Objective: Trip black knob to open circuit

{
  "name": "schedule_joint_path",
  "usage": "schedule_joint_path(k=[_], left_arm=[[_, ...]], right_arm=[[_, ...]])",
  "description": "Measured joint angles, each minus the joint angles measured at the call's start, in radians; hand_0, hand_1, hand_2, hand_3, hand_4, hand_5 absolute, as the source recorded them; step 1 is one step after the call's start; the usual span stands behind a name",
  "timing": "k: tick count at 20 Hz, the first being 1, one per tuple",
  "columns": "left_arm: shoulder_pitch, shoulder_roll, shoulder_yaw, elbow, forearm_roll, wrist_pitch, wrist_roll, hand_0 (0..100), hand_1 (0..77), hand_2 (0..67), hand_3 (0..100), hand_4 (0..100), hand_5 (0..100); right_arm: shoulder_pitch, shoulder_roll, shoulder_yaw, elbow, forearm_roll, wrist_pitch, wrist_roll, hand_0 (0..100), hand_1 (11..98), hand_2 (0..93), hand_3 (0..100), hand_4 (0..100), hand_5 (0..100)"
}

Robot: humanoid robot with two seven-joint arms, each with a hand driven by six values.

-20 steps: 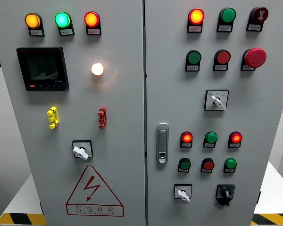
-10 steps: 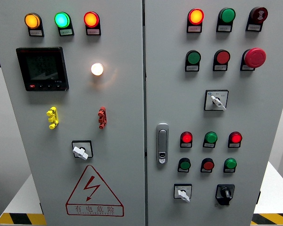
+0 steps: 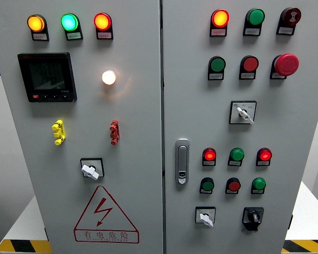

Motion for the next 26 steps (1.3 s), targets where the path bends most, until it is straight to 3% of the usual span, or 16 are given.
schedule_joint_path(k=[7,9,13,15,17,21,26], left_arm=[[0.0,0.0,0.0,0.0,0.0,0.0,-0.001,0,3.2,12.8,21,7,2],[0.0,0.0,0.0,0.0,0.0,0.0,-0.001,0,3.2,12.8,21,7,2],[0.0,0.0,0.0,0.0,0.0,0.0,-0.001,0,3.3,12.8,21,7,2],[0.0,0.0,0.0,0.0,0.0,0.0,-0.001,0,3.2,12.8,21,7,2],[0.0,0.0,0.0,0.0,0.0,0.0,-0.001,0,3.2,12.8,21,7,2],[0.0,0.0,0.0,0.0,0.0,0.0,-0.001,0,3.2,12.8,21,7,2],[0.0,0.0,0.0,0.0,0.0,0.0,-0.001,0,3.3,12.7,21,7,2]], right_arm=[[0.067,0.0043,-0.043,0.07,-0.045,-0.005,-0.058,78,44.4,7.0,55,59,72],[0.087,0.0045,-0.043,0.073,-0.046,-0.005,-0.063,79,44.4,7.0,63,69,77],[0.125,0.0049,-0.044,0.074,-0.047,-0.005,-0.077,79,44.7,7.0,76,80,85],[0.141,0.0059,-0.047,0.074,-0.047,-0.005,-0.082,80,44.9,6.9,85,86,94],[0.156,0.0062,-0.052,0.074,-0.047,-0.005,-0.085,80,44.9,6.8,87,89,100],[0.174,0.0113,-0.076,0.071,-0.047,-0.005,-0.085,80,45.3,6.8,90,94,100],[0.202,0.0124,-0.088,0.055,-0.047,-0.005,-0.087,80,45.8,6.9,91,96,100]])
